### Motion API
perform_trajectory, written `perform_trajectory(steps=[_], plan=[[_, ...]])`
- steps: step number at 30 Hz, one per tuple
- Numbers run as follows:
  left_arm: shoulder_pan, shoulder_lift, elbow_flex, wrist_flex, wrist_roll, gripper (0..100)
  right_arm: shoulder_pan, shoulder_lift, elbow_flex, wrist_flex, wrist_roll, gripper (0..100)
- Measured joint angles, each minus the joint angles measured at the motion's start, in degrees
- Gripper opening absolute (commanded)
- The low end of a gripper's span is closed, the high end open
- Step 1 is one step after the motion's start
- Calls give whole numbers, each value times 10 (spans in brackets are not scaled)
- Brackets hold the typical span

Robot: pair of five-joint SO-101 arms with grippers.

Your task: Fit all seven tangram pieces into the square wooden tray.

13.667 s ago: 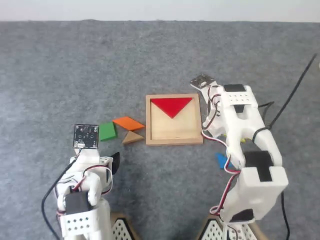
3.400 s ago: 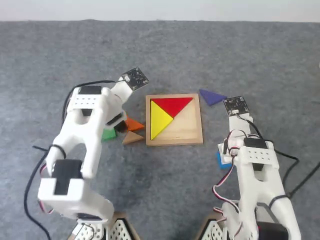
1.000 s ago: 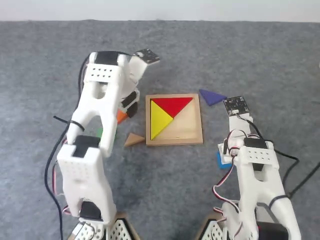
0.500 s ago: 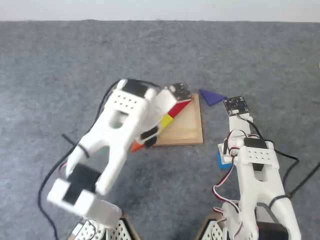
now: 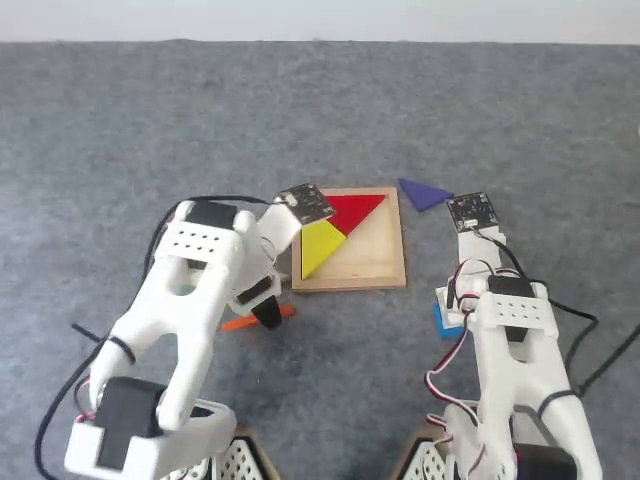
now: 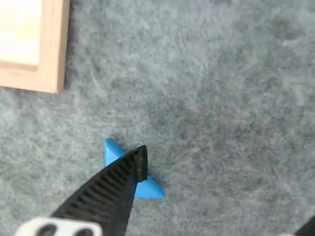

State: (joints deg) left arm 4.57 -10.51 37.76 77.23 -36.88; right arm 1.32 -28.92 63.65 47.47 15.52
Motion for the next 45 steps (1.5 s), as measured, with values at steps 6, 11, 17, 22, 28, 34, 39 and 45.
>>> perform_trajectory(steps=[6, 11, 17, 22, 28, 34, 39, 45], plan=[[-19, -4, 50, -36, -31, 250, 0, 0, 0, 0, 0, 507], [-20, -4, 79, -68, -35, 250, 0, 0, 0, 0, 0, 507], [-26, -4, 101, -97, -35, 250, 0, 0, 0, 0, 0, 507], [-47, 3, 113, -148, -35, 250, 0, 0, 0, 0, 0, 507], [-109, 76, 93, -191, -68, 216, 0, 0, 0, 0, 0, 507], [-120, 95, 63, -176, -74, 217, 0, 0, 0, 0, 0, 507], [-131, 32, 26, -115, -66, 217, 0, 0, 0, 0, 0, 507], [-38, -173, 105, 15, -61, 217, 0, 0, 0, 0, 0, 507]])
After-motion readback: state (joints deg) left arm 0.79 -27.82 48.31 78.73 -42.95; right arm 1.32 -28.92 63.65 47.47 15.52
